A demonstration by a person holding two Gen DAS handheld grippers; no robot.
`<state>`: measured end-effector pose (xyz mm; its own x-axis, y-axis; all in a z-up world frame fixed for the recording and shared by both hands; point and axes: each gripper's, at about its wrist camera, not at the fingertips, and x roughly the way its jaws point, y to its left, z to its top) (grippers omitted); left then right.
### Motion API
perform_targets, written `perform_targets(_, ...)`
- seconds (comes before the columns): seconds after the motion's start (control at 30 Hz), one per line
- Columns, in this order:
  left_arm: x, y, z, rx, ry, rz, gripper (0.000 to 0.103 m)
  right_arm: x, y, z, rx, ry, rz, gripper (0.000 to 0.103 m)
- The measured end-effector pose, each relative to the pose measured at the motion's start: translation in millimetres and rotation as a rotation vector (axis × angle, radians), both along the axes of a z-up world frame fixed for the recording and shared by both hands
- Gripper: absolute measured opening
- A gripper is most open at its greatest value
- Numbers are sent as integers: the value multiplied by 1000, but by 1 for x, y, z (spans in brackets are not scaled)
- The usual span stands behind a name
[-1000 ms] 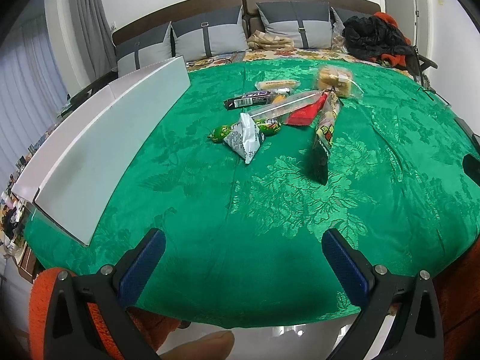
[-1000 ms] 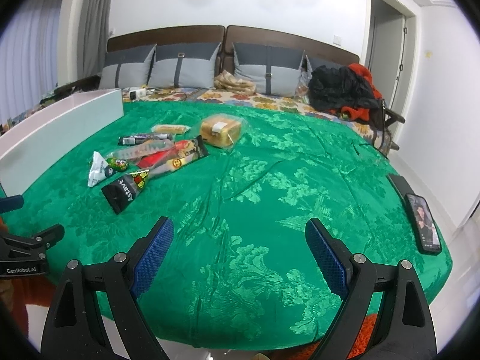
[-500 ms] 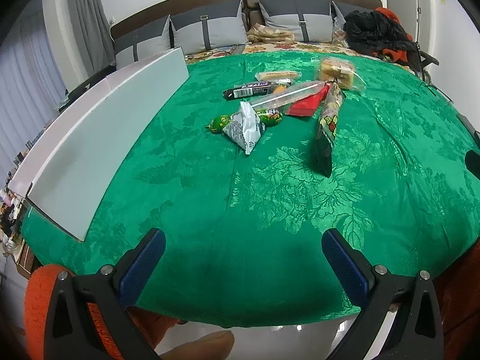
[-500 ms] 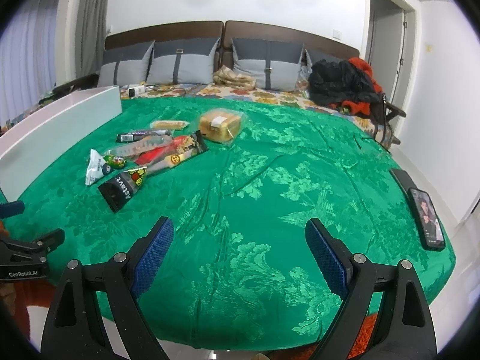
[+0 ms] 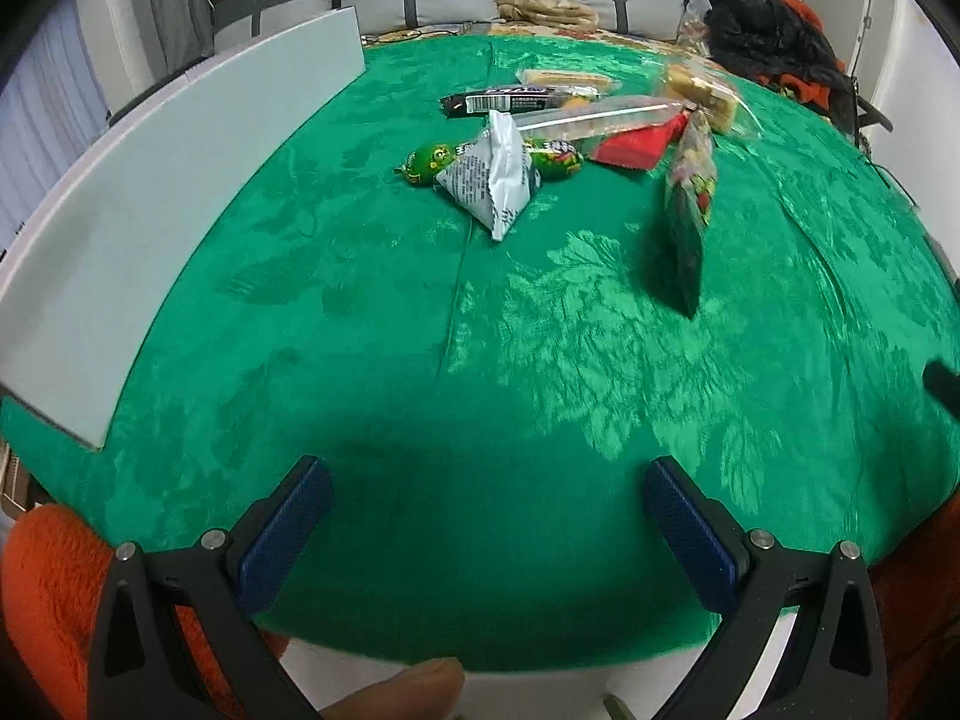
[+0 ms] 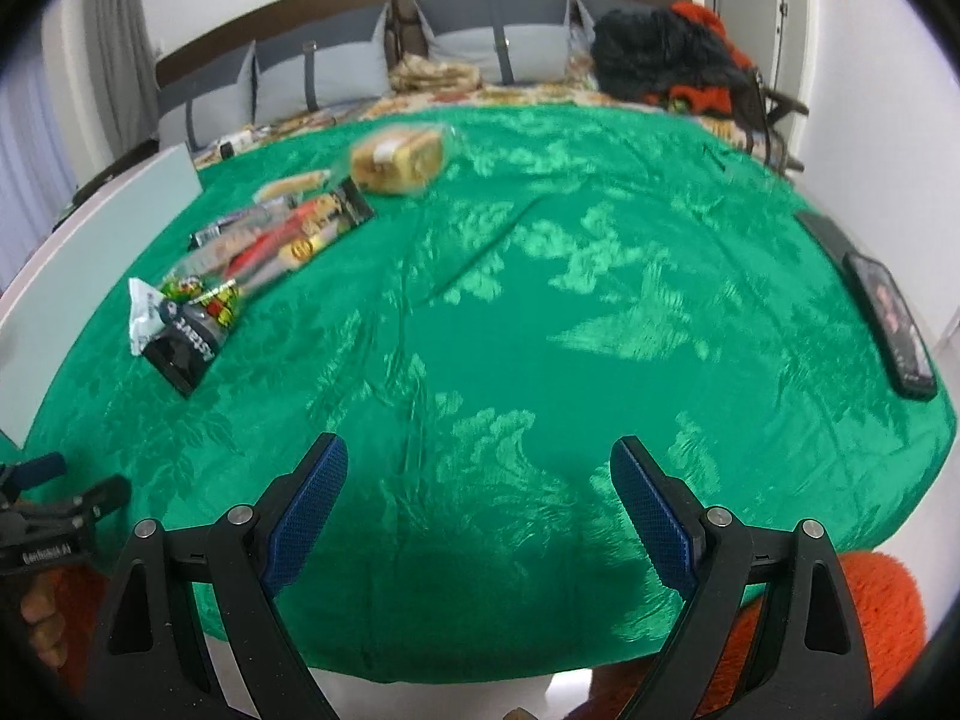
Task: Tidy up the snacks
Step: 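Move the left tool to the white triangular pouch while the right tool reaches the black-and-yellow snack bag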
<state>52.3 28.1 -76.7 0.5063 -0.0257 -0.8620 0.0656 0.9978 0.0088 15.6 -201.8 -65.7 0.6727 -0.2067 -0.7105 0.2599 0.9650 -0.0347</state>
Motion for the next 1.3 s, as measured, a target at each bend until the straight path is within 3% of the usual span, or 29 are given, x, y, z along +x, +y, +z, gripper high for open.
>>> perform_targets(0.33, 30, 9, 0, -20, 33, 16, 103, 4, 7, -7, -10, 38, 32, 92)
perform_targets(0.57, 25, 11, -2, -19, -11, -5, 103, 8, 4, -11, 0, 55, 29, 92)
perform_targets(0.67, 26, 12, -1, -20, 12, -24, 103, 8, 4, -12, 9, 59, 29, 92)
perform_targets(0.77, 28, 15, -1, -19, 23, -30, 103, 8, 2, -11, 72, 41, 51, 92)
perform_targets(0.87, 25, 24, -2, -19, 8, -16, 103, 9, -4, -5, 240, -20, 98, 92)
perform_targets(0.97, 21, 30, -2, -21, -8, -7, 103, 29, 4, 3, 346, -33, 152, 92)
perform_targets(1.07, 21, 33, -2, -22, -7, -3, 103, 71, 26, 7, 376, 28, 213, 92)
perform_targets(1.2, 18, 37, -2, -21, -9, 7, 103, 134, 62, 7, 280, 115, 244, 92)
perform_targets(1.3, 13, 40, -2, -22, -8, 5, 103, 169, 73, -1, 293, 164, 248, 91)
